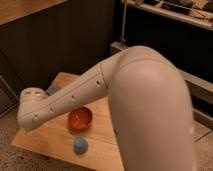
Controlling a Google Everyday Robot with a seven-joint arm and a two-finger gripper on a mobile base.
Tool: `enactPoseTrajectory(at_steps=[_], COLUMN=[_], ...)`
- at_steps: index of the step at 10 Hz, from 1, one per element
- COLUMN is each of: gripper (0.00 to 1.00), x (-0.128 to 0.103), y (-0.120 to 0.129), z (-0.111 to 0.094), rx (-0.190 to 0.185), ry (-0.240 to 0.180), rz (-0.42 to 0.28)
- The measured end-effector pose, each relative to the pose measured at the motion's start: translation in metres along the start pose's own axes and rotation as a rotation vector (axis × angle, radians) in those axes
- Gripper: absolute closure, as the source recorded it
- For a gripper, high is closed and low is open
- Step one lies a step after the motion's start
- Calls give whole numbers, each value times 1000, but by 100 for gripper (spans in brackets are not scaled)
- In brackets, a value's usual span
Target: Knock the eraser over
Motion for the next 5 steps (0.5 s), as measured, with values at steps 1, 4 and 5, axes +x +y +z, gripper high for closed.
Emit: enactPoseTrajectory(at_steps=[1,4,5], gripper=[35,35,35], x=[-5,-6,-6], y=[-20,-67,-65], z=[-16,-42,-41], rx=[-8,36,33], ry=[-26,-51,-49], rz=[55,154,154])
